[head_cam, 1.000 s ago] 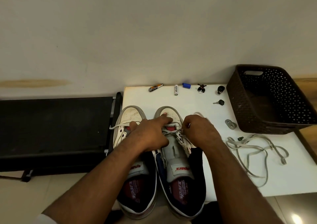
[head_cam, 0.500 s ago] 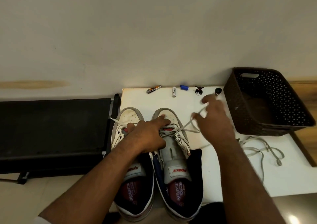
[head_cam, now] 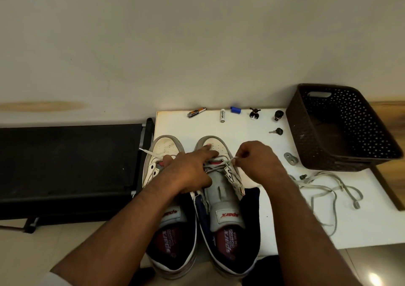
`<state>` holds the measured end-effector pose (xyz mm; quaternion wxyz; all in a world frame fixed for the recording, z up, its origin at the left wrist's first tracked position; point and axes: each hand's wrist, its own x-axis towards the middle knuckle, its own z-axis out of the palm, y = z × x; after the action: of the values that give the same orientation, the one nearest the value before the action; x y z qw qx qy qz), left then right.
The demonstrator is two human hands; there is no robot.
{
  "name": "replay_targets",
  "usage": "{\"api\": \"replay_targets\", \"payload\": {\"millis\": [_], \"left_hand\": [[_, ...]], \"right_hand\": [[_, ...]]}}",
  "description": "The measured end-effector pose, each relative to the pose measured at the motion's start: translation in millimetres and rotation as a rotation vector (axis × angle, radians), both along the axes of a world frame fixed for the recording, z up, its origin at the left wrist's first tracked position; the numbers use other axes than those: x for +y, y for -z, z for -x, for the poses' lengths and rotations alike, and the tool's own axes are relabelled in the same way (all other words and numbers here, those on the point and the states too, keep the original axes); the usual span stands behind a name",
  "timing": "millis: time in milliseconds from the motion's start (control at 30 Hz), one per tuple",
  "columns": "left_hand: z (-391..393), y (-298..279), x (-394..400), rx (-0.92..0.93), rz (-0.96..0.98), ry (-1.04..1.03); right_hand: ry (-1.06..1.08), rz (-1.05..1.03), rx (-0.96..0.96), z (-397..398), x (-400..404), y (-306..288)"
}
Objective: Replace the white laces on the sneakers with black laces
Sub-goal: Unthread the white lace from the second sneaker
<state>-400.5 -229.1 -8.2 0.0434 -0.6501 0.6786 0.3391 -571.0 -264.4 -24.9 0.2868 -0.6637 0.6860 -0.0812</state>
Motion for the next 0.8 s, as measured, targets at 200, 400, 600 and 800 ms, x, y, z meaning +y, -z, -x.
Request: {"api": "replay_targets", "payload": {"millis": [200,400,600,800], "left_hand": [[-3,0,-2,-0.002,0.0,0.011],[0,3,-1,0.035,0.066,-0.045],[0,6,-2,0.055,0.114,-0.088],[1,6,-2,0.048,0.132,-0.082]], "right_hand": [[0.67,0.587,-0.829,18,-6,-26],[0.714,0.234,-1.229,19,-5,-34],[0.198,-0.034,-0.284,-3,1,-5],[0.039,-0.105,-0.037,-12,2,1]]}}
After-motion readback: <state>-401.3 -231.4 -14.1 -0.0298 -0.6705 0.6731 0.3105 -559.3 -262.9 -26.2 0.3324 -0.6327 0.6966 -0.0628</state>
